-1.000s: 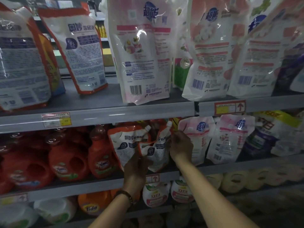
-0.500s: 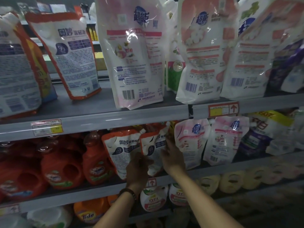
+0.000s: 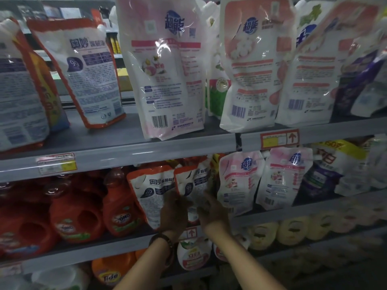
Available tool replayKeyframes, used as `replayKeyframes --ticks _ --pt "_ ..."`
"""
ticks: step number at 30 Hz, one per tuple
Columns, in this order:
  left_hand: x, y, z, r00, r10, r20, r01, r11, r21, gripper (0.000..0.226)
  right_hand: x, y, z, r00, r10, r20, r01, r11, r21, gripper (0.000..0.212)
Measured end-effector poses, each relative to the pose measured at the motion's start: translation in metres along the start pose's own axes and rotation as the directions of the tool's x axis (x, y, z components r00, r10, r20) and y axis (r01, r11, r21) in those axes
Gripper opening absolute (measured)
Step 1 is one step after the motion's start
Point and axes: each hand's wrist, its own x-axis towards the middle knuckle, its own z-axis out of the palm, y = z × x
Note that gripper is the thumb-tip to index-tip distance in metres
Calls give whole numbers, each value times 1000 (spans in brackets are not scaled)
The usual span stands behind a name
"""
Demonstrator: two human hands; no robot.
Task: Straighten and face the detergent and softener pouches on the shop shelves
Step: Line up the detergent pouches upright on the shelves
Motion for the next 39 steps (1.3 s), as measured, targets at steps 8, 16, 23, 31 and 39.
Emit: replayKeyframes --ticks 8,16,23,31,39 --pt "-4 2 -1 974 -213 75 215 976 -26 29 -5 -3 -6 1000 -7 24 6 999 45 49" --pt "-36 16 -7 952 -262 161 292 934 -206 42 -13 -9 -36 995 14 -100 14 961 275 16" --pt "-49 45 -16 950 -213 228 254 952 -171 20 -19 -23 -66 982 20 -186 46 938 343 20" --pt "-56 79 -23 936 -27 350 64 993 -94 9 -40 -37 -96 958 68 -279 40 931 362 16" --pt "-54 103 -11 918 93 386 -52 992 -114 6 -45 -26 -125 944 94 -317 26 935 355 16"
